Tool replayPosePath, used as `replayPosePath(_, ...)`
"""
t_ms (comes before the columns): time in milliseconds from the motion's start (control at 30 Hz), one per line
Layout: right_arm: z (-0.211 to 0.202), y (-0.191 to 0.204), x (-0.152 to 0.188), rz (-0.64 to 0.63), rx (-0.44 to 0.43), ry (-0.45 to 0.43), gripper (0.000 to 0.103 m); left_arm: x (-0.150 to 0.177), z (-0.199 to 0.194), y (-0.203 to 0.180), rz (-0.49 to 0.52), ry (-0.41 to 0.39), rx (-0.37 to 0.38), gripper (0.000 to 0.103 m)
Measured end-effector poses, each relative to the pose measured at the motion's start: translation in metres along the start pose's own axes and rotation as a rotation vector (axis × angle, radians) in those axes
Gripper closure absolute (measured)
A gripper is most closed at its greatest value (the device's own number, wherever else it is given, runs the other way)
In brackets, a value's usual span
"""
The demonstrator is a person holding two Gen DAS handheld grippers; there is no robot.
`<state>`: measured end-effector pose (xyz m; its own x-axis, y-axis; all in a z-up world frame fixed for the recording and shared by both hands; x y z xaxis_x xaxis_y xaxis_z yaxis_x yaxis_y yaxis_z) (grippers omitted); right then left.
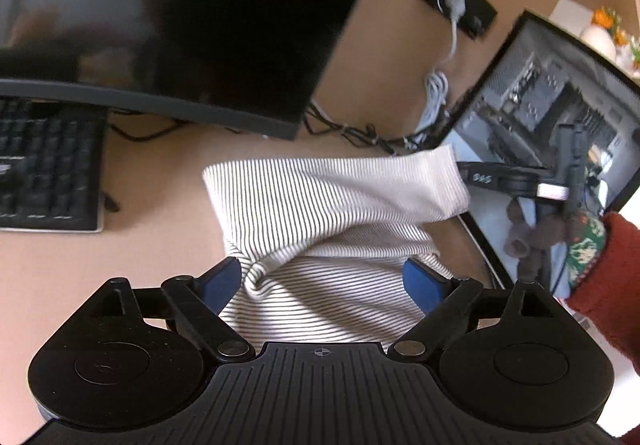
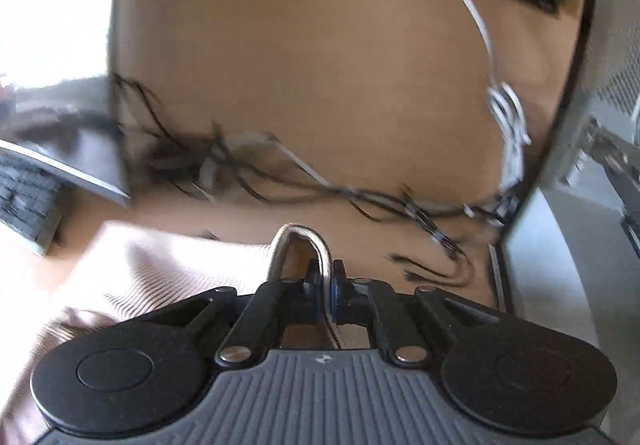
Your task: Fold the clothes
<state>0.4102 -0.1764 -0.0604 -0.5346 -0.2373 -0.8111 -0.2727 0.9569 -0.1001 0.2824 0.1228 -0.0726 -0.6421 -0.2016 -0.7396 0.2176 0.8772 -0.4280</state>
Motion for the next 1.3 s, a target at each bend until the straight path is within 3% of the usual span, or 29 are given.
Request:
replayPosePath(67, 0.019, -0.014, 0.022, 0.004, 0.015, 0.097, 0.089, -0.001, 0.014, -0.008, 0.012, 0.024, 0.007, 0.01)
replayPosePath(133, 0.025, -0.025, 0.04, 0.008, 0.065, 0.14, 0.084, -0.004, 0.03, -0.007, 0.021, 0.053, -0.006, 0.01)
replayPosePath(200, 0.016, -0.029, 0.049, 0.031, 0.069, 0.124, 0.083, -0.005, 0.043, -0.009, 0.029, 0.073, -0.002, 0.01)
replayPosePath(333, -0.008, -0.027, 0.043, 0.154, -0.007, 0.035, 0.063, -0.007, 0.068, -0.01, 0.055, 0.104, 0.0, 0.01)
replayPosePath(467, -0.011, -0.019, 0.031, 0.271, -0.061, -0.041, 0.063, -0.002, 0.093, -0.003, 0.09, 0.14, -0.017, 0.015)
replayPosePath(567, -0.011, -0.006, 0.023, 0.282, -0.065, -0.104, 0.063, 0.006, 0.106, 0.004, 0.123, 0.178, -0.041, 0.019)
replayPosePath(667, 0.0, 0.013, 0.024, 0.294, -0.15, -0.057, 0.063, 0.009, 0.105, 0.007, 0.172, 0.189, -0.036, 0.02)
replayPosePath(800, 0.032, 0.011, 0.06, 0.277, -0.096, 0.075, 0.067, 0.01, 0.099, 0.02, 0.235, 0.2, -0.09, 0.019)
replayPosePath(933, 0.032, 0.013, 0.064, 0.214, -0.093, 0.052, 0.067, 0.011, 0.091, 0.054, 0.197, 0.228, -0.191, 0.021)
replayPosePath(1000, 0.033, 0.015, 0.064, 0.191, -0.098, 0.055, 0.064, 0.004, 0.083, 0.057, 0.15, 0.203, -0.164, 0.022)
replayPosePath(1133, 0.037, 0.022, 0.064, 0.167, -0.123, 0.054, 0.044, -0.019, 0.073, 0.038, 0.085, 0.125, -0.044, 0.02)
replayPosePath(1300, 0.028, 0.029, 0.065, 0.133, -0.081, 0.041, 0.043, -0.023, 0.105, -0.001, 0.089, 0.124, 0.058, 0.02)
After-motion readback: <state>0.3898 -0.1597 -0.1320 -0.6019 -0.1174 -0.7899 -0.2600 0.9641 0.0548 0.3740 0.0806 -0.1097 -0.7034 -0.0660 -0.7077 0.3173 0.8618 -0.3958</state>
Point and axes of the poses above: each gripper's, at about its wrist camera, not at the fingertips, and z roughly the way its jaws point, y to its left, x to its underside, the point moved 8 cm from there along z, roughly the way its jaws point, and after that the axes turned 6 degrees about -y, right-handed, at the moved point
